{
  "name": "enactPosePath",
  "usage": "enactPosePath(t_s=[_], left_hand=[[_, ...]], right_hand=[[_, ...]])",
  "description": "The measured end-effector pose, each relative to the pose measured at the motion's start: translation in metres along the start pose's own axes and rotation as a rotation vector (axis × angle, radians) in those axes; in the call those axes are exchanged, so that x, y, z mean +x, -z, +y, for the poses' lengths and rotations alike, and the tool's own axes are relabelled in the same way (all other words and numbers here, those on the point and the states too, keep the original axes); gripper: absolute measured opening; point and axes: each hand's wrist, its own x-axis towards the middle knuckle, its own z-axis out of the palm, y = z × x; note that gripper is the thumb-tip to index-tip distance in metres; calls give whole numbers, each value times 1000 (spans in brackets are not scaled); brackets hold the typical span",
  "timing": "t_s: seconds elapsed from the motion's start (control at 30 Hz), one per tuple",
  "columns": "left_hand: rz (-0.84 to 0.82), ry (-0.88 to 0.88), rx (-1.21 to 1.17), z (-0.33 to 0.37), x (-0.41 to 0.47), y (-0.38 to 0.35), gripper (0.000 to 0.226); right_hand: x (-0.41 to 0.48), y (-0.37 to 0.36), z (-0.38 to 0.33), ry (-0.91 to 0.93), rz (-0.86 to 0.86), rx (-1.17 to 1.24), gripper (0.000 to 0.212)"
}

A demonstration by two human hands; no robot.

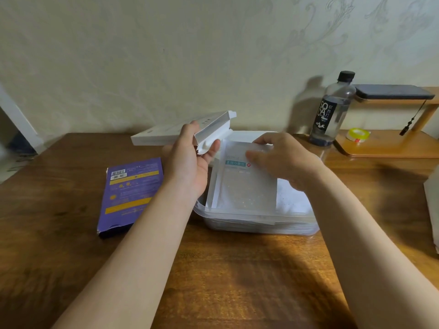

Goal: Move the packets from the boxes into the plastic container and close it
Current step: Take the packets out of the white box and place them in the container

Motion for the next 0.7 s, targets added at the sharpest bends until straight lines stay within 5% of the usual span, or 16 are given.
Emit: enactPosePath(t_s=[0.23,0.5,0.7], left_hand=[[16,-22,-7,-1,0,0,24],[4,-13,4,-1,0,1,20],[0,5,17,-2,2,3,14]], right_hand=[[-10,14,-4,130,-168,-654,81],[-25,6,-12,228,-543,-878,92],[-23,-6,-11,273,-541,-872,88]])
